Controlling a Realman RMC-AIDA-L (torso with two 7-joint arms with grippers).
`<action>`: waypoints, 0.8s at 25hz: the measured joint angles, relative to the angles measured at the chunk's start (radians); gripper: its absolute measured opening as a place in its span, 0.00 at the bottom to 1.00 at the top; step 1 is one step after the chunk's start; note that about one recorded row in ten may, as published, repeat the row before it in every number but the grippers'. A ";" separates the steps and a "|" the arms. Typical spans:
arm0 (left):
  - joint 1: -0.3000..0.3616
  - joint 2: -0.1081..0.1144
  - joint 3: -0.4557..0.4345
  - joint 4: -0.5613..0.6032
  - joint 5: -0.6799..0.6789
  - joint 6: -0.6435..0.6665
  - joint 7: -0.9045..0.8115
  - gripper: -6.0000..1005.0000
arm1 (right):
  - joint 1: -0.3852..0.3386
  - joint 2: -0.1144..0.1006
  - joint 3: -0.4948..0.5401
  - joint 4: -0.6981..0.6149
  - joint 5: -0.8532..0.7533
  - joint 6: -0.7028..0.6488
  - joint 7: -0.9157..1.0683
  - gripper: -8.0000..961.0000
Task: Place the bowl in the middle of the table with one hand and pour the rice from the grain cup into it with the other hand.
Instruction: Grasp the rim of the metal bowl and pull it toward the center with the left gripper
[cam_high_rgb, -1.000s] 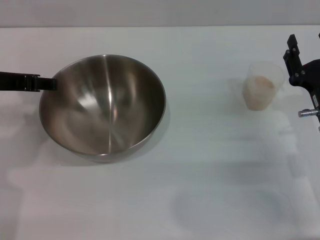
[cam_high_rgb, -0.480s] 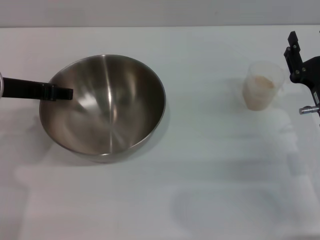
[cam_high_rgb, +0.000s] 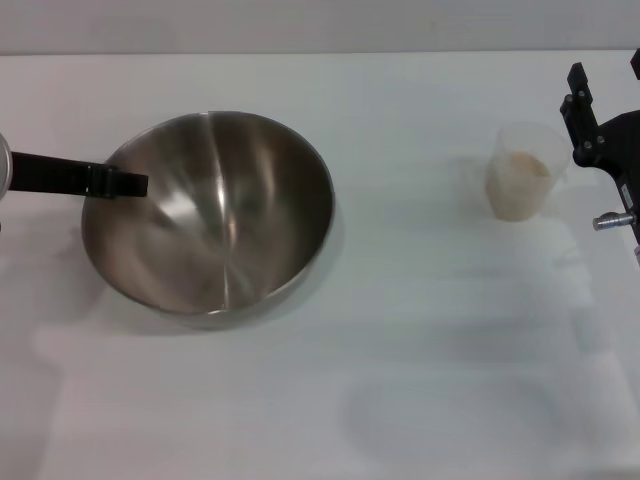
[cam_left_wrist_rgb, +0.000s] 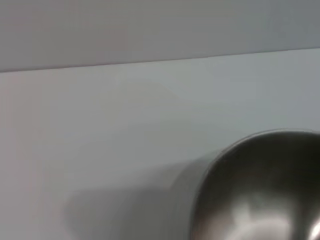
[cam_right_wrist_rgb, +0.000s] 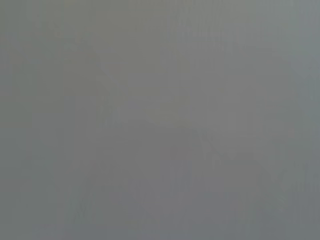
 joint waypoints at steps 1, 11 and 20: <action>0.000 0.000 0.000 -0.006 0.000 -0.001 0.000 0.69 | 0.000 0.000 0.000 0.000 0.000 0.000 0.000 0.64; -0.009 0.000 0.000 0.009 0.001 0.005 0.000 0.69 | 0.005 -0.002 0.002 -0.006 0.000 -0.001 0.000 0.64; -0.020 0.002 -0.001 0.091 0.002 0.065 0.003 0.69 | 0.014 -0.002 0.000 -0.012 0.000 -0.001 0.000 0.64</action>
